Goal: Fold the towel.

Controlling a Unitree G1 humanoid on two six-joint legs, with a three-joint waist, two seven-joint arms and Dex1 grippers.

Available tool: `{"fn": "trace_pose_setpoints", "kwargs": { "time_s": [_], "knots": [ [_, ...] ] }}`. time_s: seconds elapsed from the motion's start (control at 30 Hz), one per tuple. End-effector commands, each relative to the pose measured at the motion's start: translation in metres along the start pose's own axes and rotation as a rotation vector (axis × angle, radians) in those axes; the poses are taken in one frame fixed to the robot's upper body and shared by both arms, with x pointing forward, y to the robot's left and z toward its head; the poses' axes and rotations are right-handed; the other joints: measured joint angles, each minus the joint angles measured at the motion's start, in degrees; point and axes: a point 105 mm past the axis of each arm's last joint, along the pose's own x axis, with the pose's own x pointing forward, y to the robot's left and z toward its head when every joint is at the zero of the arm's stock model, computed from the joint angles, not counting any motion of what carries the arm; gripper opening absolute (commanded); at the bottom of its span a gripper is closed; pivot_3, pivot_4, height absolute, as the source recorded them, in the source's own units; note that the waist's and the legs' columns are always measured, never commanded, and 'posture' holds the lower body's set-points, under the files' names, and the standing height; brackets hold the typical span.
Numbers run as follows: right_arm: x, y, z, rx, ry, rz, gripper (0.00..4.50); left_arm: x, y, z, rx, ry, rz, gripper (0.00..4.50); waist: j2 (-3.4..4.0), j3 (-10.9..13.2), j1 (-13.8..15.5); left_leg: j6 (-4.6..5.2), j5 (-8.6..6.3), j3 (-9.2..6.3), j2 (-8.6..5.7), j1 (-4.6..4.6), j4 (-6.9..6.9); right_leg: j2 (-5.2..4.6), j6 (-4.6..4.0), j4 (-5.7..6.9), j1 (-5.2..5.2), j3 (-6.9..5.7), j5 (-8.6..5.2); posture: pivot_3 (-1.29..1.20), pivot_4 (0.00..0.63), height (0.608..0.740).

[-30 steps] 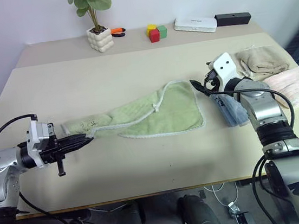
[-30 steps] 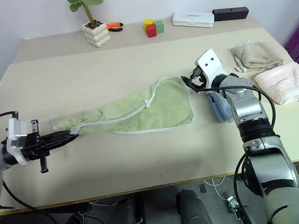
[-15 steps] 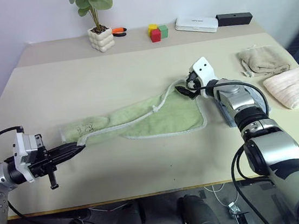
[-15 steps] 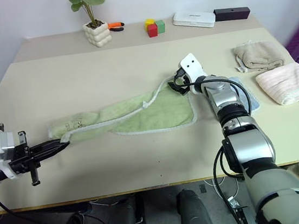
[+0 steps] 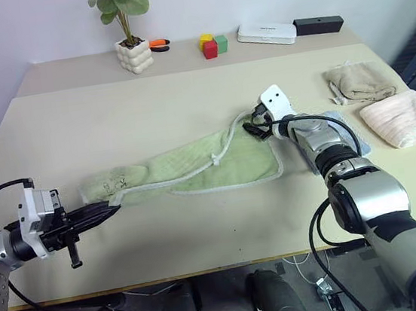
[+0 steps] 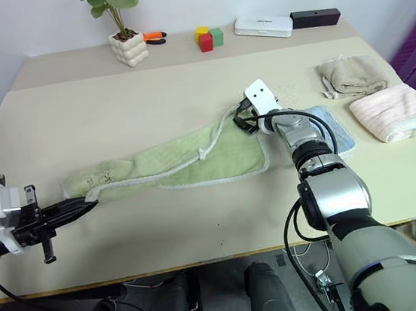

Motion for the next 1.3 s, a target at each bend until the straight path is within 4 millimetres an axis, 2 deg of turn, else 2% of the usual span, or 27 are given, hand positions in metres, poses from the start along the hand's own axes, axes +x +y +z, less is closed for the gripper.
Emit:
{"fn": "trace_pose_setpoints", "kwargs": {
  "time_s": [0.03, 0.17, 0.47, 0.53, 0.63, 0.7, 0.77, 0.9, 1.0, 1.1, 1.2, 1.3],
  "knots": [
    [0.003, 0.005, 0.003, 0.108, -0.001, 0.009, 2.17, 0.000, -0.002, 0.011, 0.032, -0.024, -0.003, 0.00, -0.01, 0.0, 0.0, 0.00, 0.00, 0.00, 0.00, 0.00, 0.00, 0.00, 0.00, 0.00, 0.00, 0.00, 0.00, 0.00, 0.150, 0.735],
    [0.003, 0.005, 0.005, 0.119, -0.013, 0.015, 0.08, 0.000, -0.002, 0.012, 0.032, -0.021, -0.003, 0.00, -0.01, 0.0, 0.1, 0.00, 0.00, 0.00, -0.01, 0.01, 0.02, -0.02, 0.00, 0.00, 0.04, 0.00, 0.00, 0.00, 0.150, 0.735],
    [-0.007, -0.004, 0.015, 0.029, -0.106, 0.046, 0.08, 0.001, 0.002, 0.013, 0.035, -0.029, 0.009, 0.00, 0.00, 0.0, 0.1, -0.01, 0.00, 0.00, -0.02, -0.01, 0.03, -0.03, 0.00, -0.04, 0.03, 0.00, 0.00, 0.00, 0.150, 0.735],
    [-0.016, -0.005, 0.021, -0.024, -0.172, 0.086, 0.08, 0.001, 0.004, 0.013, 0.033, -0.032, 0.023, 0.00, 0.00, 0.0, 0.1, -0.01, 0.00, 0.01, -0.02, -0.01, 0.01, -0.04, 0.01, -0.04, 0.02, 0.00, 0.00, 0.00, 0.150, 0.735],
    [-0.036, 0.004, 0.024, -0.099, -0.243, 0.220, 0.08, -0.002, 0.008, 0.012, 0.029, -0.032, 0.044, 0.00, 0.01, 0.0, 0.2, -0.01, 0.00, -0.01, -0.02, -0.01, -0.02, -0.03, 0.02, -0.05, 0.02, 0.00, 0.01, 0.00, 0.150, 0.735],
    [-0.060, 0.017, 0.021, -0.149, -0.271, 0.323, 0.08, -0.004, 0.010, 0.010, 0.027, -0.028, 0.050, 0.00, 0.00, 0.0, 0.3, 0.00, 0.00, 0.00, -0.02, -0.01, -0.01, -0.03, 0.03, -0.05, 0.03, 0.00, 0.01, 0.00, 0.150, 0.735],
    [-0.085, 0.032, 0.012, -0.200, -0.253, 0.423, 0.08, -0.004, 0.013, 0.009, 0.023, -0.031, 0.047, 0.00, 0.01, 0.0, 0.4, 0.00, 0.00, -0.04, -0.01, -0.02, -0.02, -0.02, 0.04, -0.06, 0.04, -0.01, 0.00, 0.00, 0.150, 0.735],
    [-0.112, 0.048, -0.014, -0.235, -0.144, 0.503, 0.08, 0.002, 0.015, 0.009, 0.020, -0.039, 0.030, 0.00, -0.01, 0.0, 0.3, 0.00, 0.00, -0.02, -0.01, 0.02, 0.03, -0.03, 0.02, -0.03, 0.04, -0.01, 0.00, 0.00, 0.150, 0.735],
    [-0.121, 0.056, -0.028, -0.261, -0.077, 0.513, 0.08, 0.005, 0.016, 0.008, 0.024, -0.036, 0.018, 0.00, -0.02, 0.0, 0.2, -0.01, -0.01, -0.03, -0.01, 0.04, 0.03, -0.02, -0.13, -0.04, 0.06, -0.01, -0.09, 0.00, 0.150, 0.735],
    [-0.117, 0.064, -0.035, -0.231, -0.061, 0.511, 0.08, 0.008, 0.018, 0.008, 0.025, -0.037, 0.004, 0.00, -0.03, 0.0, 0.2, -0.01, -0.01, -0.03, -0.01, 0.03, 0.02, -0.01, -0.13, -0.04, 0.03, -0.01, -0.09, 0.00, 0.150, 0.735],
    [-0.111, 0.062, -0.032, -0.144, -0.059, 0.499, 0.99, 0.009, 0.020, 0.008, 0.030, -0.036, -0.003, 0.00, -0.04, 0.0, 0.3, -0.01, -0.01, -0.03, -0.01, 0.03, 0.04, -0.01, -0.13, -0.04, 0.04, -0.01, -0.09, 0.00, 0.150, 0.735],
    [-0.109, 0.057, -0.032, -0.202, -0.044, 0.453, 2.43, 0.009, 0.020, 0.009, 0.030, -0.036, -0.010, 0.00, -0.04, 0.0, 0.4, -0.01, -0.01, -0.02, -0.02, 0.01, 0.04, -0.02, -0.13, -0.05, 0.04, 0.00, -0.09, 0.00, 0.150, 0.735]
  ]
}}
